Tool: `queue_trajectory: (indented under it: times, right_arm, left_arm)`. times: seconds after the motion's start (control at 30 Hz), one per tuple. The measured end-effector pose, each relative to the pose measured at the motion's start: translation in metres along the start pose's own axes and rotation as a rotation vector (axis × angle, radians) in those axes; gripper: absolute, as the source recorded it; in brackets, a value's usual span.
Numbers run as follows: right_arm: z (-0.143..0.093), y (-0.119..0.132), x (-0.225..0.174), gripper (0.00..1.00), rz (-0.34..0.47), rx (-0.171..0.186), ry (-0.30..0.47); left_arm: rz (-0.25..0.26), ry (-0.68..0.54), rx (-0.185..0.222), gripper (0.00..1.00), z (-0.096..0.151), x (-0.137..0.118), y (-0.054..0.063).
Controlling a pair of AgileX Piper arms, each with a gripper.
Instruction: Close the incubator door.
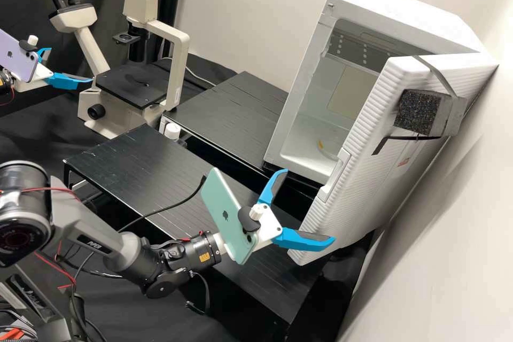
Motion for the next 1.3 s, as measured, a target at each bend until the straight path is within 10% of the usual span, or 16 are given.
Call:
queue_trajectory:
  times: [0.53, 1.03, 1.3]
  right_arm:
    - [-0.01, -0.007, 0.01, 1.0, -0.016, 0.03, 0.045]
    - [-0.024, -0.011, 0.007, 1.0, -0.081, 0.203, 0.086]
    - [-0.05, -0.025, -0.004, 1.0, -0.243, 0.217, 0.224]
  left_arm:
    - [0.0, 0.0, 0.0, 1.0, 0.0, 0.0, 0.0]
    - [0.0, 0.0, 0.0, 1.0, 0.0, 0.0, 0.0]
    - [0.0, 0.0, 0.0, 1.0, 0.0, 0.0, 0.0]
